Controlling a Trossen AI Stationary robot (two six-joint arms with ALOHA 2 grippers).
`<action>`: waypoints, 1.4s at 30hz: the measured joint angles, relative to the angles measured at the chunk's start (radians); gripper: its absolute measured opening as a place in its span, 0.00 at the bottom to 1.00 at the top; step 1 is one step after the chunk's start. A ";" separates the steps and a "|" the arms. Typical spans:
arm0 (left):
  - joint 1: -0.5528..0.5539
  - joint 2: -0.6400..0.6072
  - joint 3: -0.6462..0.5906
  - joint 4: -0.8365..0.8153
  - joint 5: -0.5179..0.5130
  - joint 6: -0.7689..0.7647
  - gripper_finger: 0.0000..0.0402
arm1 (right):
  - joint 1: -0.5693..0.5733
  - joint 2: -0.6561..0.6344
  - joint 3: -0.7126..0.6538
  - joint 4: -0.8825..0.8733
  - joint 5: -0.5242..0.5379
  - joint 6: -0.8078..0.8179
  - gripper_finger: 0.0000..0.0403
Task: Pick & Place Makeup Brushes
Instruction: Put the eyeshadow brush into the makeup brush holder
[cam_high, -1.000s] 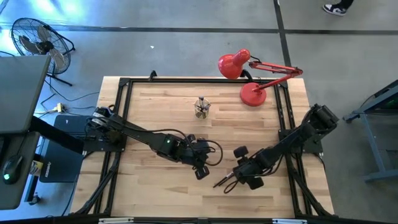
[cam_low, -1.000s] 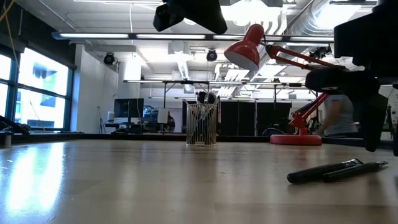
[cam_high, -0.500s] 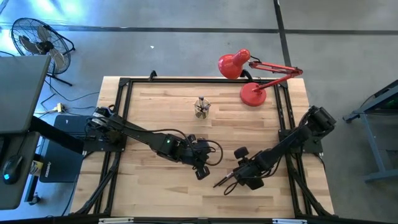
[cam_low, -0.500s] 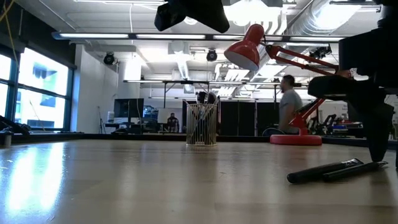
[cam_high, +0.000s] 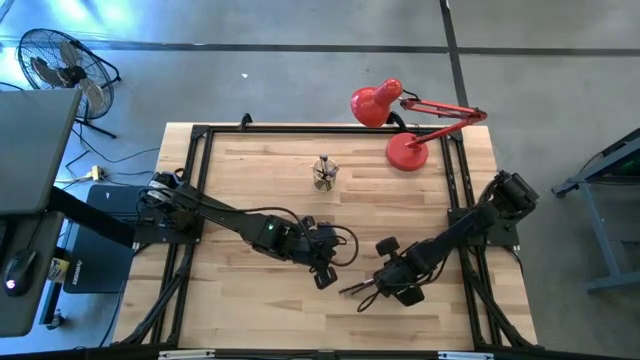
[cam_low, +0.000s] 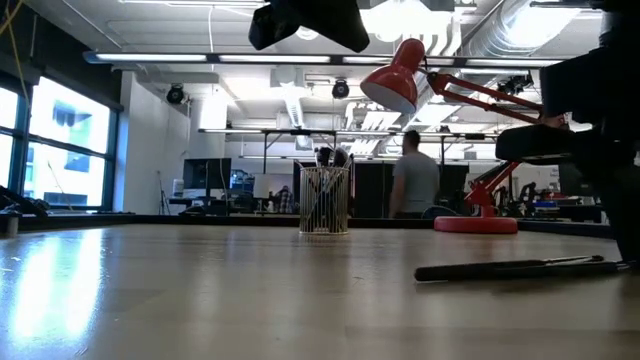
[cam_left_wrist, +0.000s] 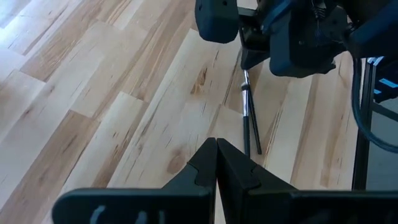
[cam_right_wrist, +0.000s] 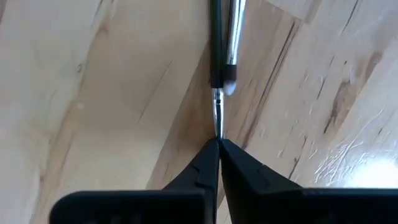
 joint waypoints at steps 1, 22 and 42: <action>0.000 0.000 0.000 0.001 -0.001 0.003 0.00 | -0.001 -0.006 0.011 -0.027 -0.008 0.000 0.02; 0.028 0.000 0.000 0.025 -0.039 0.359 0.39 | -0.211 -0.046 0.466 -0.487 -0.109 0.098 0.00; 0.072 0.000 0.002 -0.080 -0.039 0.594 0.40 | -0.292 -0.046 0.507 -0.536 -0.007 0.019 0.00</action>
